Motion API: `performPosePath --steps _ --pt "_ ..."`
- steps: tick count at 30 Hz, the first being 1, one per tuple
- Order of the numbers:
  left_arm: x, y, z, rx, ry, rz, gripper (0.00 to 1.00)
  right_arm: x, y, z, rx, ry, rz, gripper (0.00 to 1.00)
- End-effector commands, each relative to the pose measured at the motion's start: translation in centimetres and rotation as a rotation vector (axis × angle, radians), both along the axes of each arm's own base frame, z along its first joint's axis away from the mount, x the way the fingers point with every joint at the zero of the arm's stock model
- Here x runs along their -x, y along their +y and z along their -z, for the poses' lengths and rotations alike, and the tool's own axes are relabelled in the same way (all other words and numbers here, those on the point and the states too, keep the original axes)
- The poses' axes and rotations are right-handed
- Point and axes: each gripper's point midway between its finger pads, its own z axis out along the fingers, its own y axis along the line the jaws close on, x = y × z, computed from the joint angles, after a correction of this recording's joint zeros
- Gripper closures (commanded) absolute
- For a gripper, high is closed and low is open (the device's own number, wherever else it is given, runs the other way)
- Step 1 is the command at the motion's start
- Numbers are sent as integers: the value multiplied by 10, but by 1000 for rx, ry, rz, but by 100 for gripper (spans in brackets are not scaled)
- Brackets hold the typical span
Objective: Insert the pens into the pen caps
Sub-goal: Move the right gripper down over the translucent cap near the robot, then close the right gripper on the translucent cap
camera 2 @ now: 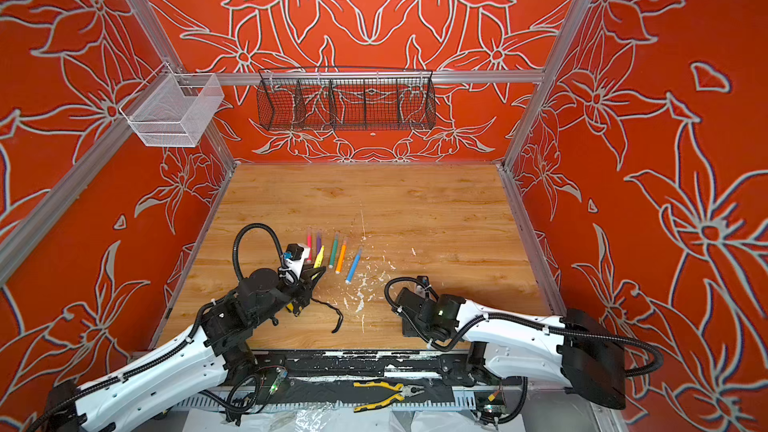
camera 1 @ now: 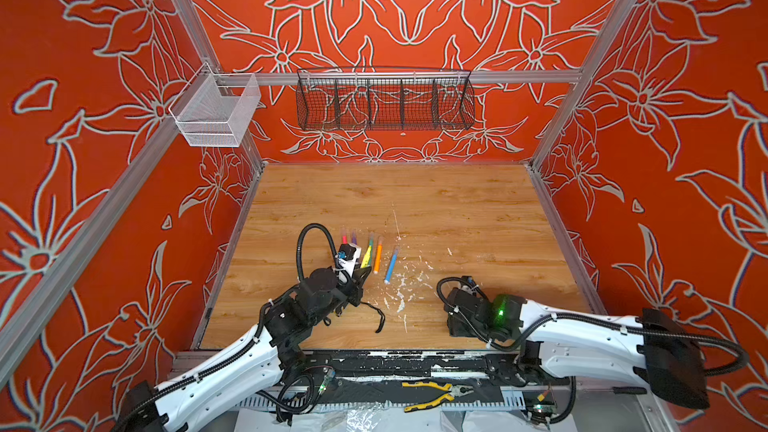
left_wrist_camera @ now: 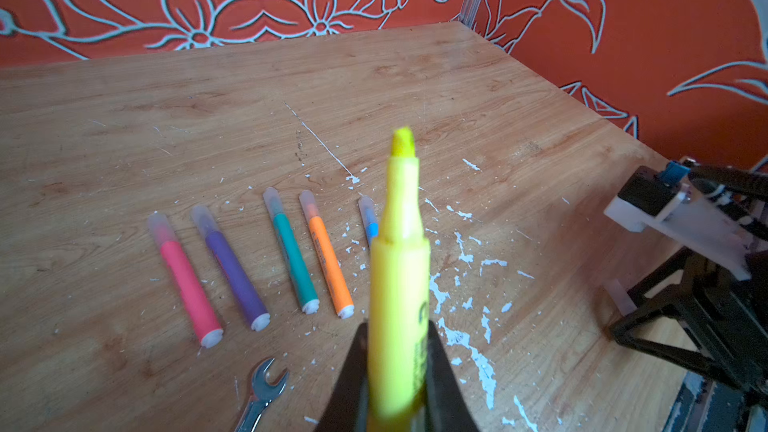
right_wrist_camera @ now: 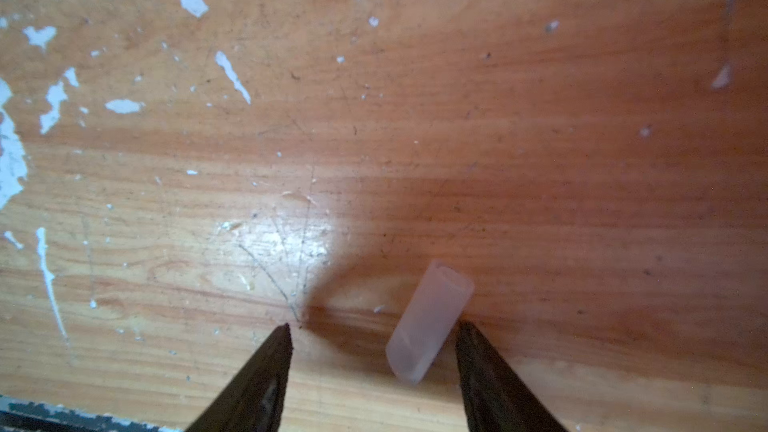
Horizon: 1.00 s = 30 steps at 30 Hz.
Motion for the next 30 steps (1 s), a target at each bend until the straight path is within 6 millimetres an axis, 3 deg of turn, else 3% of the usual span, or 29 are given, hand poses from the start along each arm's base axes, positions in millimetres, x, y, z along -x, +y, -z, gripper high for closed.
performPosePath --steps 1,16,30 --pt "0 -4 -12 25 -14 19 100 -6 -8 3 36 -29 32 38" --pt "0 -3 -15 31 -20 12 100 -10 -6 6 96 -22 -4 63" --pt "4 -6 -21 54 -22 37 100 -7 -17 14 156 -9 2 84"
